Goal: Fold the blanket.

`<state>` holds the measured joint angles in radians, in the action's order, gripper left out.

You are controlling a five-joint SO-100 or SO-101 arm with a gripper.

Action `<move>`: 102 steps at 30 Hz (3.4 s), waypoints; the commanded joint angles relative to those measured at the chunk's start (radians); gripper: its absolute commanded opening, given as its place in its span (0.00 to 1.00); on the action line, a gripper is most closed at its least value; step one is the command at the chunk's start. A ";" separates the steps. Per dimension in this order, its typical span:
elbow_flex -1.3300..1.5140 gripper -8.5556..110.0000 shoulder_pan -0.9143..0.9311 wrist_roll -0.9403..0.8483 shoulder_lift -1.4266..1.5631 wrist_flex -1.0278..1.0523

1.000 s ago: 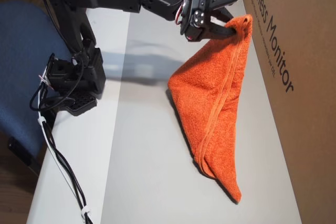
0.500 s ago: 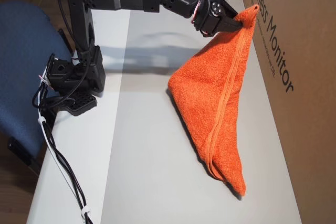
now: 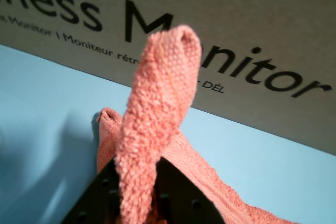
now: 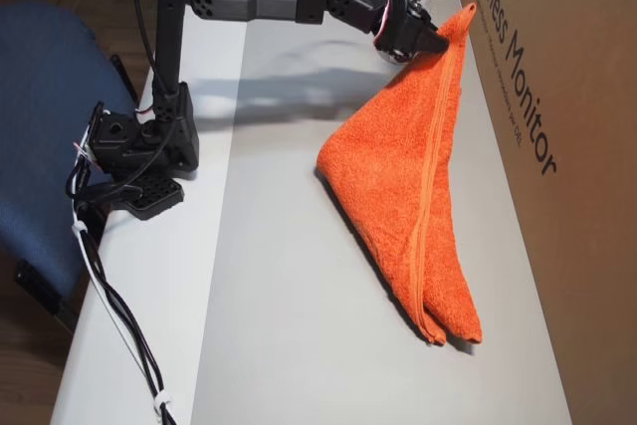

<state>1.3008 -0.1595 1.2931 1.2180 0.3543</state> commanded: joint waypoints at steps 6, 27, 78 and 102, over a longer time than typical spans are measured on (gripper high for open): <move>-0.120 0.07 -0.011 -0.161 -0.078 -0.020; -0.416 0.08 -0.114 -0.388 -0.430 -0.020; -0.408 0.22 -0.224 -0.495 -0.479 -0.006; -0.416 0.17 -0.261 0.147 -0.477 -0.003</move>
<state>0.9327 -0.4264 1.4312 0.7118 0.3528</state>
